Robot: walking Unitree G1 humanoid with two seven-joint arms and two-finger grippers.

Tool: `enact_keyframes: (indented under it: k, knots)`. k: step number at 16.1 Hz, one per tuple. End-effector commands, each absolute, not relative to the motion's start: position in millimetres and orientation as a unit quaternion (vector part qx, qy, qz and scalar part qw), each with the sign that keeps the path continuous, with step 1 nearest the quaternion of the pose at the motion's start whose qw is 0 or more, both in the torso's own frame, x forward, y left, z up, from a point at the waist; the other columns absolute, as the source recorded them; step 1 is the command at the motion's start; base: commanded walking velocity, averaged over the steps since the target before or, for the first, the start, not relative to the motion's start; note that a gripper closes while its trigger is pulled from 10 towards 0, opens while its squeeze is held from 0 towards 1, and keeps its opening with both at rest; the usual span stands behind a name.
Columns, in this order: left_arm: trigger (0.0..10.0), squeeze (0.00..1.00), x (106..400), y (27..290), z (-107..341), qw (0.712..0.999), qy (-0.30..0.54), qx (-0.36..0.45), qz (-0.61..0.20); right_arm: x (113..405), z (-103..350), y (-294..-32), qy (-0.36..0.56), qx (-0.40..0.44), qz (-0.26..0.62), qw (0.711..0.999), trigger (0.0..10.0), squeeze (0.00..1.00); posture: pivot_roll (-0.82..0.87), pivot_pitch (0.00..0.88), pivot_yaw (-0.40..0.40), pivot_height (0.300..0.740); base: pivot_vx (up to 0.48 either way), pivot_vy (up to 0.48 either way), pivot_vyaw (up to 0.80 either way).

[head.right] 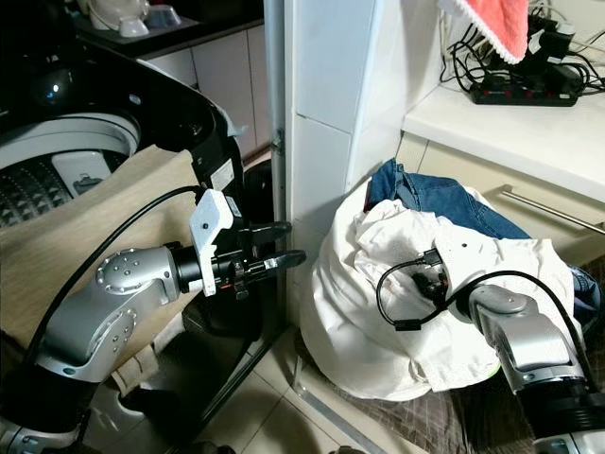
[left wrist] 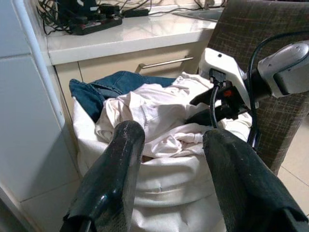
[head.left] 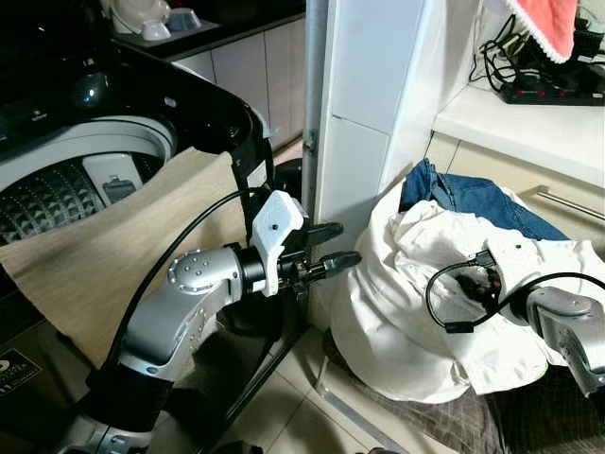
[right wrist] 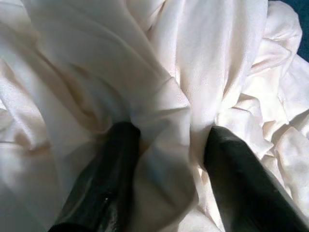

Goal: Clothes washing

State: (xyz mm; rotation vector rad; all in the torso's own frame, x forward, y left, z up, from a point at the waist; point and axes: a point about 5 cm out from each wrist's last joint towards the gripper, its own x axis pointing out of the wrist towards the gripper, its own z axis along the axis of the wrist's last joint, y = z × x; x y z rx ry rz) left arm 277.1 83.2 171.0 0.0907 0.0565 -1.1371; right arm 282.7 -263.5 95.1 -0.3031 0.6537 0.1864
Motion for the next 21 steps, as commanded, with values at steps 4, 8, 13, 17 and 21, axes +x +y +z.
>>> enact_keyframes:
  k: [4,8,13,17,21]
  knots:
    - [10.0,0.0,274,82,169,0.841,0.029,0.045,-0.538,286,99,-265,0.309,-0.148,0.095,0.935,0.0,0.0,-0.1,0.0,0.04,0.74,0.0,0.0,0.0]
    - [10.0,0.0,276,82,168,0.854,0.025,0.042,-0.518,287,104,-267,0.304,-0.135,0.1,0.938,0.0,0.0,-0.11,0.0,0.032,0.74,0.0,0.0,0.0]
    - [10.0,0.0,279,83,169,0.864,0.029,0.033,-0.502,290,135,-269,0.246,-0.067,0.1,0.962,0.0,0.0,-0.11,0.0,0.029,0.74,0.0,0.0,0.0]
    - [10.0,0.0,289,78,184,0.881,-0.007,0.015,-0.473,294,208,-262,0.104,0.032,0.152,0.982,0.0,0.0,-0.12,0.0,0.034,0.74,0.0,0.0,0.0]
    - [10.0,0.0,297,59,218,0.884,-0.097,-0.011,-0.457,290,269,-241,-0.026,0.145,0.245,0.958,0.0,0.0,-0.12,0.0,0.034,0.74,0.0,0.0,0.0]
